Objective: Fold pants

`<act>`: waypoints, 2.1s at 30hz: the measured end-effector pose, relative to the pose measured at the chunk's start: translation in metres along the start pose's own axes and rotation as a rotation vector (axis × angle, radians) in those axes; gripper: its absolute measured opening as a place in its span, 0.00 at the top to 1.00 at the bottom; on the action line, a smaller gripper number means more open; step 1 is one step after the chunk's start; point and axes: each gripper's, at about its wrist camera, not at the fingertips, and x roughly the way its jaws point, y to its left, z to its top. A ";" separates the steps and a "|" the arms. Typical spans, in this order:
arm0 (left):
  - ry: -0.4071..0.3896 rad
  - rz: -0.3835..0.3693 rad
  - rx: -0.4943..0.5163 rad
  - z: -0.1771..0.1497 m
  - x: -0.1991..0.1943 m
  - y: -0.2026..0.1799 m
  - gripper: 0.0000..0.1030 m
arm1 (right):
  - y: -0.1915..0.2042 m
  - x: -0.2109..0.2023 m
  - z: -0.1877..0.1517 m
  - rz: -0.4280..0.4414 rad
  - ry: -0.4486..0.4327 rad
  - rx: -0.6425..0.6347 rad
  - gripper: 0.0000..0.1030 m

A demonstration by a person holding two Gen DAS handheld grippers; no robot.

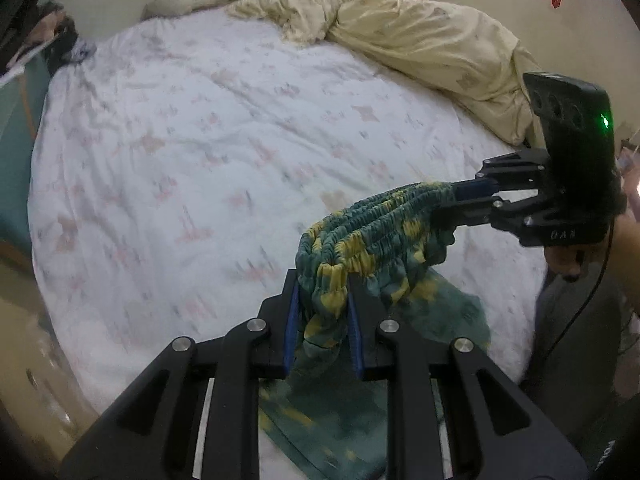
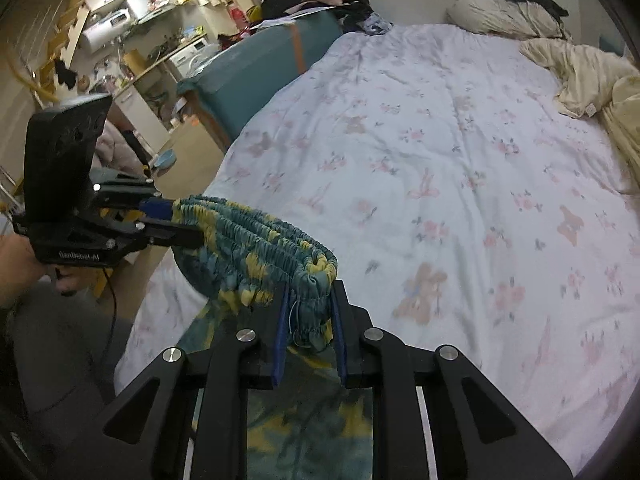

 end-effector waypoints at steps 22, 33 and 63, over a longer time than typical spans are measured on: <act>0.361 0.040 -0.024 -0.137 0.043 -0.061 0.61 | 0.062 0.037 -0.152 -0.014 0.344 0.018 0.62; 0.202 0.091 -0.275 -0.119 0.055 -0.038 0.53 | 0.038 0.027 -0.125 0.027 0.167 0.189 0.69; 0.097 0.204 -0.821 -0.144 0.083 0.087 0.74 | -0.084 0.063 -0.122 -0.073 0.189 0.583 0.87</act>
